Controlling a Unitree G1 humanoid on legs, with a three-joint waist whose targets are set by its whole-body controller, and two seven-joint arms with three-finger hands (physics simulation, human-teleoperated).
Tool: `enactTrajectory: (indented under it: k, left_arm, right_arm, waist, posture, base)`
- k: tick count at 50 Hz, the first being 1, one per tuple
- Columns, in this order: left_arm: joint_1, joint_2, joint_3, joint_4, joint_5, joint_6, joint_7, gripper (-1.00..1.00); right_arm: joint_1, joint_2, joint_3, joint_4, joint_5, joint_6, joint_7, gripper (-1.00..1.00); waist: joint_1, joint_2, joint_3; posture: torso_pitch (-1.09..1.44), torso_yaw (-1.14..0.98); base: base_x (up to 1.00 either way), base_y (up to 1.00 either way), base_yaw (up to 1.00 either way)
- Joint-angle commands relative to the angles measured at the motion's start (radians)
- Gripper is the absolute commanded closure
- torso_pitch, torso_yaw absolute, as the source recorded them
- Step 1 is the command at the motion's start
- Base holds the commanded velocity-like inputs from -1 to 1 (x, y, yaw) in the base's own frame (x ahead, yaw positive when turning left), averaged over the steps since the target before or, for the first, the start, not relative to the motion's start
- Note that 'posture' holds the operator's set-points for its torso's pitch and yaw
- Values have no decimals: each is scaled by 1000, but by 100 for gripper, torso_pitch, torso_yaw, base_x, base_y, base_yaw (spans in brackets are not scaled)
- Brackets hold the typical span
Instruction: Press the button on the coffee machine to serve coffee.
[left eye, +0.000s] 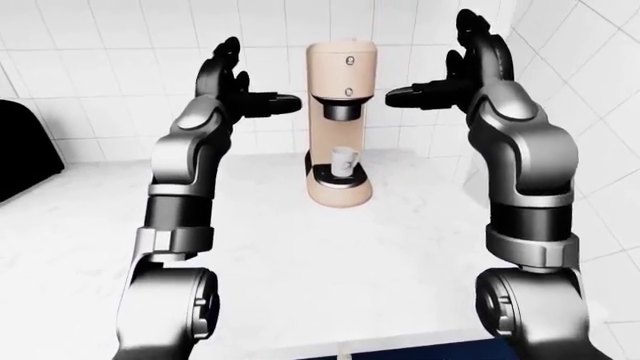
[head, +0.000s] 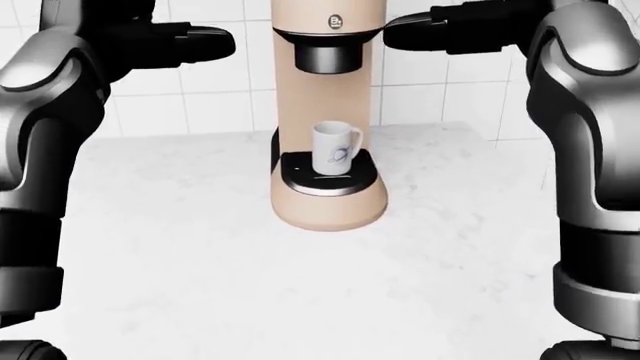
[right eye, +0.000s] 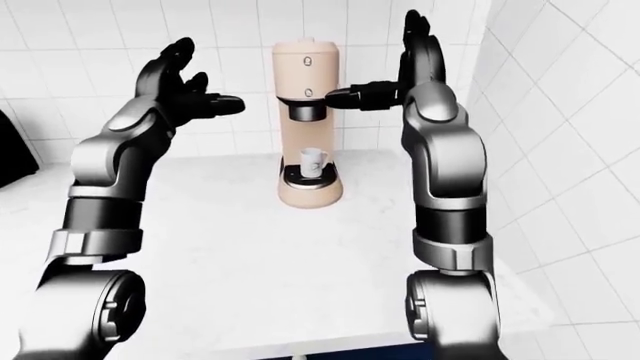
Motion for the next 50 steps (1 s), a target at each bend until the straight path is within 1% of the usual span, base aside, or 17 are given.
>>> enactTrajectory:
  k: [1, 5, 8, 9, 14, 18, 21, 25, 30, 35, 40, 45, 50]
  left_arm:
    - [-44, 11, 6, -29, 4, -28, 0, -100]
    - [-46, 12, 8, -23, 5, -30, 0, -100]
    - [-44, 10, 8, -28, 4, -27, 3, -100]
    - [-43, 9, 7, -25, 5, -31, 1, -100]
    - [-46, 3, 10, -81, -17, 27, 3, -100]
    - [-48, -7, 11, -163, -58, 98, 9, -100]
    - [-62, -15, 9, -260, -99, 185, 29, -100]
    - [-67, -17, 7, -290, -120, 208, 38, -100]
    - [-56, -33, 1, -423, -170, 305, 72, -100]
    - [-52, -47, -9, -477, -194, 344, 87, -100]
    - [-46, -57, -19, -458, -187, 326, 82, -100]
    - [-39, -80, -26, -497, -202, 353, 97, -100]
    - [-16, -108, -38, -551, -212, 380, 111, -100]
  right_arm:
    - [-52, -3, 5, -74, -3, 25, 3, -100]
    - [-79, 16, 22, -189, -9, 127, 2, -100]
    - [-101, 21, 26, -216, -21, 157, 10, -100]
    - [-104, 21, 26, -208, -25, 151, 13, -100]
    - [-96, 26, 16, -179, -37, 124, 18, -100]
    - [-86, 27, 11, -165, -38, 106, 18, -100]
    - [-94, 23, 7, -166, -36, 116, 14, -100]
    - [-86, 24, 7, -162, -33, 105, 11, -100]
    - [-81, 21, 4, -151, -30, 95, 7, -100]
    - [-82, 13, 0, -126, -29, 80, 5, -100]
    - [-82, -1, -7, -105, -27, 67, 6, -100]
    - [-81, -22, -19, -67, -25, 42, 6, -100]
    - [-59, -28, -23, -42, -20, 13, -2, -100]
  waist:
    - [1, -4, -13]
    - [-1, -3, -11]
    - [-1, -3, -9]
    - [-2, -3, -9]
    - [-2, -5, -9]
    - [1, -5, -7]
    - [4, -3, -5]
    - [7, 0, -3]
    - [2, 0, -7]
    - [1, -1, -5]
    - [3, -3, -5]
    - [4, -5, -5]
    - [3, -8, -6]
  posture:
    - [-53, 0]
    - [-53, 0]
    - [-53, 0]
    - [-53, 0]
    - [-53, 0]
    - [-53, 0]
    - [-53, 0]
    - [-53, 0]
    - [-53, 0]
    - [-53, 0]
    - [-53, 0]
    - [-53, 0]
    - [-53, 0]
  base:
    - [0, 0, 0]
    - [0, 0, 0]
    - [0, 0, 0]
    - [0, 0, 0]
    - [0, 0, 0]
    - [0, 0, 0]
    - [0, 0, 0]
    - [0, 0, 0]
    - [0, 0, 0]
    - [0, 0, 0]
    - [0, 0, 0]
    - [0, 0, 0]
    - [0, 0, 0]
